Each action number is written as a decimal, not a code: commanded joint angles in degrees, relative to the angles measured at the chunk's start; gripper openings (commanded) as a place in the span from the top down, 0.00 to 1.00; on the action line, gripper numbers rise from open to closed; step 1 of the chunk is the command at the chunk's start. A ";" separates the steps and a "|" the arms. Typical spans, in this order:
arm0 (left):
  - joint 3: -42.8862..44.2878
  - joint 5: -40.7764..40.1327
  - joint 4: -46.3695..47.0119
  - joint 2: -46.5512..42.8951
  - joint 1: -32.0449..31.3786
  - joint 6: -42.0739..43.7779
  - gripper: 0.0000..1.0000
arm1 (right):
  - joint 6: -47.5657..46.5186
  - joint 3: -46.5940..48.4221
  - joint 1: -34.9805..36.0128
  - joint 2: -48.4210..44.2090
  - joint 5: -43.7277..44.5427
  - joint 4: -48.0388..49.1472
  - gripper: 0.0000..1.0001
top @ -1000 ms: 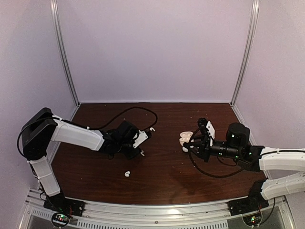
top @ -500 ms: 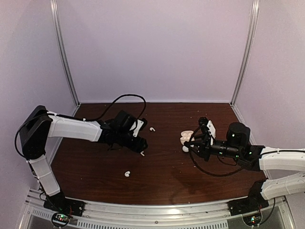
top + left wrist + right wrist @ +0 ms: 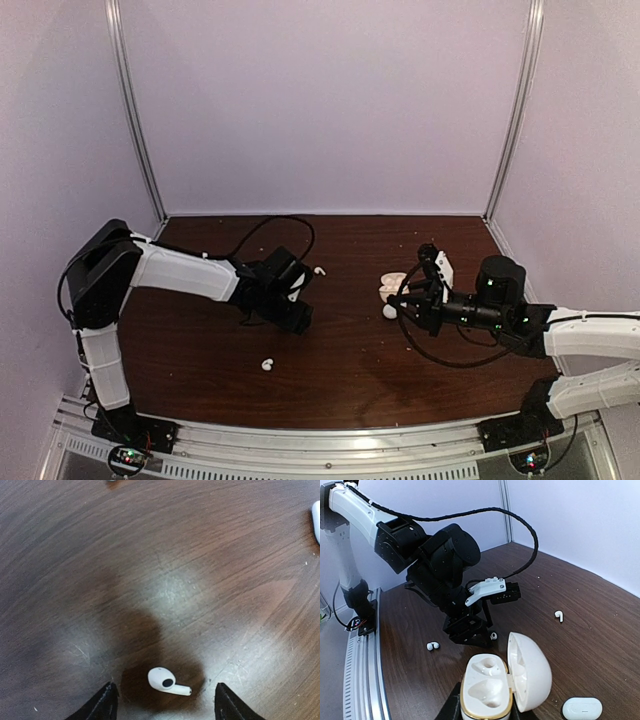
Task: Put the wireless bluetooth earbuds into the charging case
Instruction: Adjust the right earbud at the center of the board.
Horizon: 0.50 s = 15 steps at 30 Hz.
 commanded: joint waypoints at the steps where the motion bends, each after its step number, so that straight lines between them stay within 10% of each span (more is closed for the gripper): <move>1: 3.20 -2.97 -0.92 1.99 -0.38 -1.36 0.34 | 0.66 -0.29 -0.33 -0.91 -0.94 1.61 0.97; 15: 2.44 -6.64 -7.78 2.46 0.42 1.81 0.38 | 0.31 -0.43 -0.55 -0.84 -1.07 1.73 0.97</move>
